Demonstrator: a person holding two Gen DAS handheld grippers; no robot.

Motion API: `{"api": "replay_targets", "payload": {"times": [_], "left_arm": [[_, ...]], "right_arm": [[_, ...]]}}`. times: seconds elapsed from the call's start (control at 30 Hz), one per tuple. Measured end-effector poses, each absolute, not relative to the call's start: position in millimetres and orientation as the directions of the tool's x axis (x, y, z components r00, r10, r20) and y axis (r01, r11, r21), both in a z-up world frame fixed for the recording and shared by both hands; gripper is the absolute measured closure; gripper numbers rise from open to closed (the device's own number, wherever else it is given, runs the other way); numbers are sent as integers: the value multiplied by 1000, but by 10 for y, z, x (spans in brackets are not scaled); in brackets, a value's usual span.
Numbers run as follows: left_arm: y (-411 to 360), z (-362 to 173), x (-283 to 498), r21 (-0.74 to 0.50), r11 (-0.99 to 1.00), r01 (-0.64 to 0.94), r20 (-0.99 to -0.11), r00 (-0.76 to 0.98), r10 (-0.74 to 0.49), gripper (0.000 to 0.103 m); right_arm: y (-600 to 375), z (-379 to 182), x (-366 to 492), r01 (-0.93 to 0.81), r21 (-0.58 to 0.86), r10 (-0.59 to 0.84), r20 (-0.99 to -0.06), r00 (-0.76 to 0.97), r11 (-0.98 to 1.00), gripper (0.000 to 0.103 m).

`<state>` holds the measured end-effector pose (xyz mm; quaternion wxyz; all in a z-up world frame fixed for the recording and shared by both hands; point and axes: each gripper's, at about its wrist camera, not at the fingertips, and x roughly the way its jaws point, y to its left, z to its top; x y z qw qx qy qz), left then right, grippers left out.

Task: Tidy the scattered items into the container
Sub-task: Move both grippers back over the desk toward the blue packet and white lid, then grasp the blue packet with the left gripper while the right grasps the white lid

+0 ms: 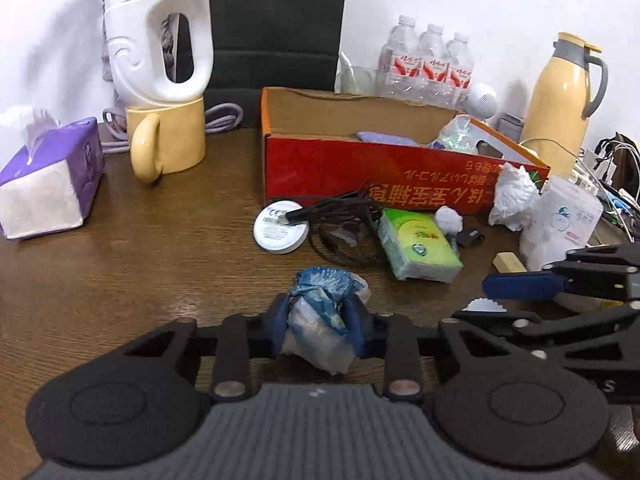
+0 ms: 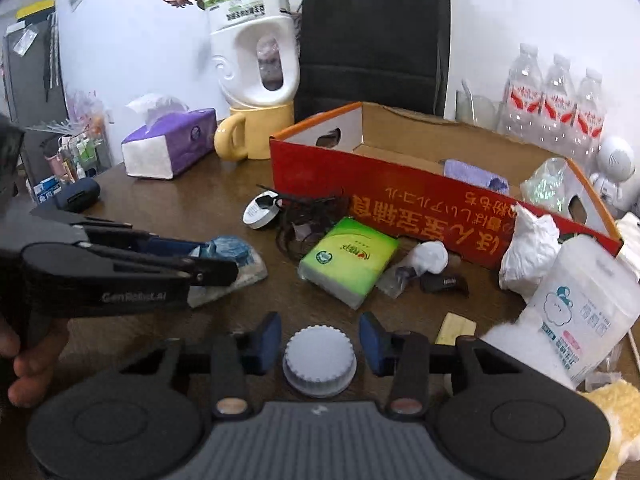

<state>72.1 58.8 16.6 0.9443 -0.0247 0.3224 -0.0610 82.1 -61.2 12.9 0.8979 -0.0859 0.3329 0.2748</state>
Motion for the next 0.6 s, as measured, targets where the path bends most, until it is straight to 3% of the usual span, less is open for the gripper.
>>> {"api": "replay_targets", "payload": {"times": [0.23, 0.43, 0.6], "left_arm": [[527, 261, 586, -93, 991, 94, -564, 816, -130, 84], [572, 425, 310, -175, 984, 36, -508, 853, -122, 86], [469, 564, -12, -178, 984, 4, -451, 888, -85, 86]], "right_arm": [[-602, 75, 776, -546, 8, 413, -665, 623, 838, 62], [-603, 68, 732, -527, 20, 406, -663, 629, 850, 64], [-764, 299, 472, -478, 44, 410, -586, 699, 877, 64]]}}
